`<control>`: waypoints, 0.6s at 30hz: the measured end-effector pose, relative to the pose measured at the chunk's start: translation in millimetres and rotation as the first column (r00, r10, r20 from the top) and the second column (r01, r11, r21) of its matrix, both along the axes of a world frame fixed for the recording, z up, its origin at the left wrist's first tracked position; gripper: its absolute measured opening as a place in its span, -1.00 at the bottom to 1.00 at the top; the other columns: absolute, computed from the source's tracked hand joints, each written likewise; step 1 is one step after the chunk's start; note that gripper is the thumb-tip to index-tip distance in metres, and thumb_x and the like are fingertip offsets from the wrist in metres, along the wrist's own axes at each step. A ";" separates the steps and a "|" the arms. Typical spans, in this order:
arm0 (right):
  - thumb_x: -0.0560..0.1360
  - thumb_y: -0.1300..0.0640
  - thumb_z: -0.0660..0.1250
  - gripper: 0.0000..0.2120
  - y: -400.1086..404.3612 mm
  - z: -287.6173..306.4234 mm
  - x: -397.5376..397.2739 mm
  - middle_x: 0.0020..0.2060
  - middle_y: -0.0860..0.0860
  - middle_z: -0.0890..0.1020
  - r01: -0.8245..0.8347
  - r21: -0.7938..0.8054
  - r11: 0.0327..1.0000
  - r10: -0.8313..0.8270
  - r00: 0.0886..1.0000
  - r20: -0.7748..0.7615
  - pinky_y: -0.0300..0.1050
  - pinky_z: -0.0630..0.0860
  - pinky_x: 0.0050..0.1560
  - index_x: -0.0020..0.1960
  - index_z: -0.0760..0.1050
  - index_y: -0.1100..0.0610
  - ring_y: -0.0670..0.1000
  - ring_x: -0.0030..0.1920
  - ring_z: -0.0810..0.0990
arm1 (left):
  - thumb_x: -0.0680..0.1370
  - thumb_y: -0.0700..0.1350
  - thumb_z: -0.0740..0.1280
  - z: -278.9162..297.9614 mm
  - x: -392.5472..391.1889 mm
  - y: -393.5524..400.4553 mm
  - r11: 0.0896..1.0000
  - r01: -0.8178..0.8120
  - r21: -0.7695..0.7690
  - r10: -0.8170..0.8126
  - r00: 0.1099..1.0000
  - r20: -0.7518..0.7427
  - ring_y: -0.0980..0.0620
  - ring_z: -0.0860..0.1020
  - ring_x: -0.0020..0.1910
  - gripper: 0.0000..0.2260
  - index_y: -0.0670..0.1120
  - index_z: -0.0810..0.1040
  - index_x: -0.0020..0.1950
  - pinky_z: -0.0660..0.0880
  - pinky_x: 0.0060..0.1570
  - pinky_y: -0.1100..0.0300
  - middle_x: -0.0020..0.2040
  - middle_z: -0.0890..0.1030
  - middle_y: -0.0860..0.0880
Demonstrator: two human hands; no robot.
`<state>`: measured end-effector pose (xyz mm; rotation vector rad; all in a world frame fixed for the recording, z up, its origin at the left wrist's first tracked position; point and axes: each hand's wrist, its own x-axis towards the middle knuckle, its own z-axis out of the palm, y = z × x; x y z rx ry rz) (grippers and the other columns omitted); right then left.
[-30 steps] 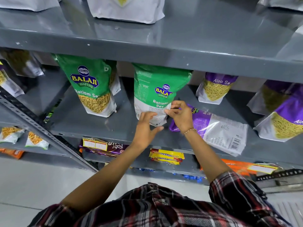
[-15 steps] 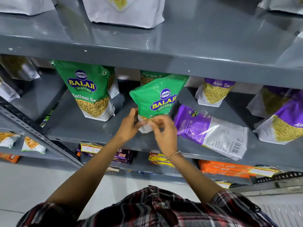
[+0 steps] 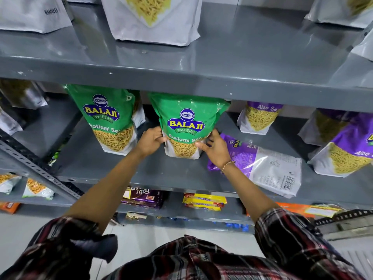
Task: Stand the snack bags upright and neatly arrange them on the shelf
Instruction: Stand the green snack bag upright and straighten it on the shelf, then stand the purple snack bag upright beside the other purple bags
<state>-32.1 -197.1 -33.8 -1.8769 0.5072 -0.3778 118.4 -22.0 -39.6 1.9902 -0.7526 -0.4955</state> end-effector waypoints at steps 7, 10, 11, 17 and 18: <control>0.42 0.15 0.41 -0.56 -24.6 20.9 -33.6 0.22 0.16 0.55 0.000 -0.255 0.967 -0.036 0.990 -0.140 -0.03 0.44 0.26 0.27 0.42 0.17 0.11 0.22 0.51 | 0.53 -0.19 0.31 -17.6 -48.2 15.6 0.962 -0.244 0.123 0.244 0.970 0.020 0.00 0.63 -0.34 -0.90 -0.11 0.60 -0.15 0.56 -0.28 0.17 -0.15 0.69 -0.19; 0.46 0.23 0.36 -0.71 -64.2 36.6 -67.2 0.15 0.17 0.61 0.076 -0.419 0.905 -0.178 0.962 -0.209 -0.18 0.41 0.13 0.18 0.52 0.21 0.16 0.14 0.58 | 0.58 -0.10 0.22 -13.0 -96.3 -5.4 0.981 -0.028 0.192 0.096 0.930 -0.356 0.12 0.53 -0.56 -0.81 -0.11 0.56 -0.17 0.41 -0.55 0.30 -0.30 0.62 -0.10; 0.47 0.25 0.33 -0.75 -81.0 42.4 -77.9 0.14 0.19 0.62 0.088 -0.479 0.873 -0.228 0.943 -0.242 -0.14 0.42 0.14 0.14 0.54 0.22 0.19 0.14 0.58 | 0.61 -0.09 0.18 -7.5 -115.2 -16.9 0.977 0.089 0.192 0.014 0.878 -0.479 0.13 0.54 -0.55 -0.77 -0.15 0.56 -0.12 0.42 -0.54 0.32 -0.25 0.61 -0.12; 0.48 0.01 0.15 -0.75 -160.0 63.1 -113.3 -0.23 0.16 0.54 -0.234 -0.491 0.839 -0.211 0.692 -0.690 -0.04 0.38 -0.06 -0.24 0.45 0.15 0.15 -0.11 0.50 | 0.60 0.06 0.15 -2.4 -209.6 -97.1 0.967 0.254 0.017 -0.152 0.628 -0.763 0.09 0.62 -0.40 -0.64 -0.19 0.39 0.23 0.53 -0.40 0.33 0.21 0.55 -0.30; 0.51 -0.03 0.12 -0.75 -170.5 53.9 -117.5 -0.25 0.08 0.50 -0.290 -0.454 0.843 -0.179 0.644 -0.744 -0.09 0.37 -0.07 -0.21 0.43 0.09 0.07 -0.13 0.47 | 0.59 0.10 0.16 -3.3 -221.0 -111.4 0.976 0.218 -0.011 -0.139 0.584 -0.799 0.06 0.63 -0.34 -0.60 -0.16 0.35 0.29 0.55 -0.37 0.31 0.22 0.54 -0.29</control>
